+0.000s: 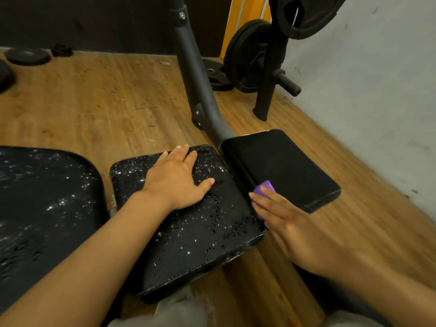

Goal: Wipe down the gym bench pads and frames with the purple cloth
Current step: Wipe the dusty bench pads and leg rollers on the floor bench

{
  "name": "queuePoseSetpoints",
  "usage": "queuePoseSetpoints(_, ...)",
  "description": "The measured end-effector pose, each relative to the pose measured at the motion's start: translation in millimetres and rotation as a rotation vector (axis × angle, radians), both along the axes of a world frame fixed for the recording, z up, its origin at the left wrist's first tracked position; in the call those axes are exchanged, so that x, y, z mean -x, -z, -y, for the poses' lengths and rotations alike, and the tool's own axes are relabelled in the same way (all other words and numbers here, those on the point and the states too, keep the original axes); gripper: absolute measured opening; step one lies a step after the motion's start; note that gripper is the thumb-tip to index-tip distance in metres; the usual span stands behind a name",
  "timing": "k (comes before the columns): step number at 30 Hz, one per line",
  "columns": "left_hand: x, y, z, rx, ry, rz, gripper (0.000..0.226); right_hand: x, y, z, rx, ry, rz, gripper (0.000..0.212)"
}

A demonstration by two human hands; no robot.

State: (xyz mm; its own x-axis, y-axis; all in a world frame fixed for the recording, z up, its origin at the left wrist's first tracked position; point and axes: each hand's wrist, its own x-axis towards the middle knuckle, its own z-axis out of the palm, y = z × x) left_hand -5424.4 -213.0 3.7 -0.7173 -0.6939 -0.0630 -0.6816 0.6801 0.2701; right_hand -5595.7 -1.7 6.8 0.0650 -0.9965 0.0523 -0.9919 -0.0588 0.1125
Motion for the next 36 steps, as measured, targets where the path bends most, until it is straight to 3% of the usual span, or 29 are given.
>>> queuePoseSetpoints(8, 0.8, -1.2, 0.4, 0.003, 0.0, 0.011, 0.085, 13.8, 4.1, 45.9, -0.017, -0.065, 0.102, 0.044)
queuePoseSetpoints(17, 2.2, -3.0, -2.1, -0.006, -0.011, 0.019, 0.085, 30.3, 3.7, 169.7, 0.063, 0.243, 0.299, 0.048)
queuePoseSetpoints(24, -0.3, 0.7, -1.6, -0.014, -0.001, -0.022, 0.084, -1.7, 6.3, 55.8, 0.127, 0.132, 0.453, 0.047)
queuePoseSetpoints(29, -2.8, 2.5, 2.8, -0.067, 0.022, -0.052, 0.081, -24.3, -5.4, 15.7, 0.13, 0.233, 0.874, 0.049)
queuePoseSetpoints(36, -6.9, 2.9, 5.8, -0.107, 0.057, -0.084, 0.076, -38.2, 12.4, 107.3, 0.147, 0.085, 0.589, 0.048)
